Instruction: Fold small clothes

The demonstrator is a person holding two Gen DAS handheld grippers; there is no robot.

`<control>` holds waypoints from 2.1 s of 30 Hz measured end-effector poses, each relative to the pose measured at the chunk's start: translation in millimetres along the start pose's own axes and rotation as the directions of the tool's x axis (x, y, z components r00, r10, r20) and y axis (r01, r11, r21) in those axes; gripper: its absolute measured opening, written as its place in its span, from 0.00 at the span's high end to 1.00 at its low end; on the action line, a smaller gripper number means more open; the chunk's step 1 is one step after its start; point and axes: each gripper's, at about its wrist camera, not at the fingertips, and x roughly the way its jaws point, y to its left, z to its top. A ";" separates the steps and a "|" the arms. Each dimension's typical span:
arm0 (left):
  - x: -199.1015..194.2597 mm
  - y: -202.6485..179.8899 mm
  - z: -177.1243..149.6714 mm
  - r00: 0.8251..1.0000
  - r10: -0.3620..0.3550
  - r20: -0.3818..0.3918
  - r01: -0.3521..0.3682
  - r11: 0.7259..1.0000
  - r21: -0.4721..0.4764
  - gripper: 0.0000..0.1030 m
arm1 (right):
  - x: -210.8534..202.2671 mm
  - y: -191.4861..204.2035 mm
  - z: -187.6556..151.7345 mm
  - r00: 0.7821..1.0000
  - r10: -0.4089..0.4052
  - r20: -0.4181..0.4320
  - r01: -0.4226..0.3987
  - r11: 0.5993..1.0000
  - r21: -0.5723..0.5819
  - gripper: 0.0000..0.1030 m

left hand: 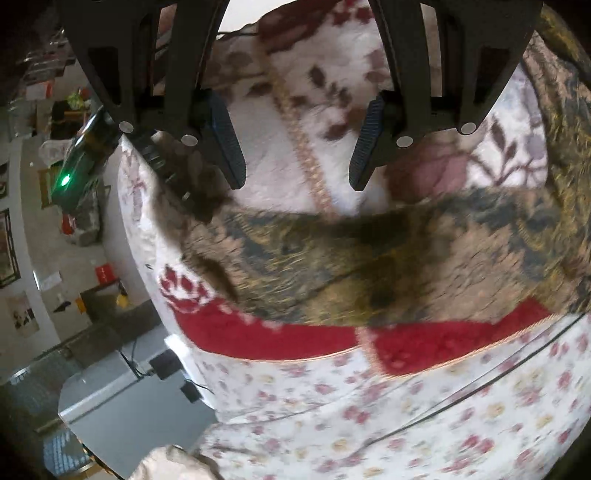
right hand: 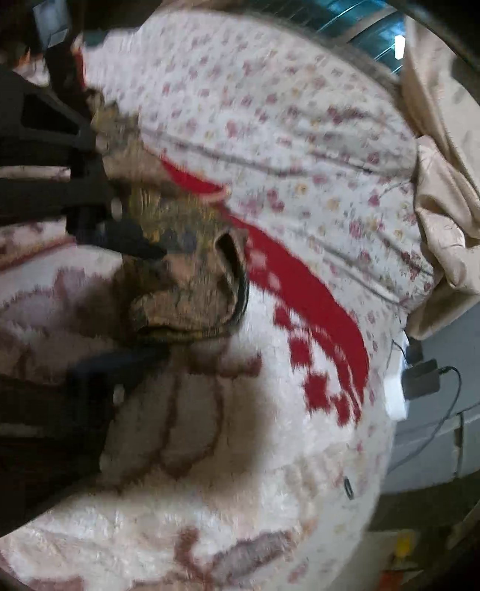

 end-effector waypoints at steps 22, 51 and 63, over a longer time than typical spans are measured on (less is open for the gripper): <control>88.7 -41.7 32.0 0.998 0.007 -0.067 -0.016 0.992 -0.125 0.98 | -17.5 -19.7 -25.9 0.986 0.159 0.045 -0.161 0.986 0.048 0.95; -280.8 349.8 -166.1 0.958 0.021 0.287 0.075 0.945 -0.319 0.99 | -90.3 430.8 -316.0 0.727 0.420 -0.543 -0.681 0.539 -0.496 0.95; -284.9 415.1 -214.5 0.930 0.137 0.342 -0.004 0.931 -0.364 0.99 | -42.4 464.5 -389.8 0.670 0.345 -0.657 -0.717 0.529 -0.454 0.95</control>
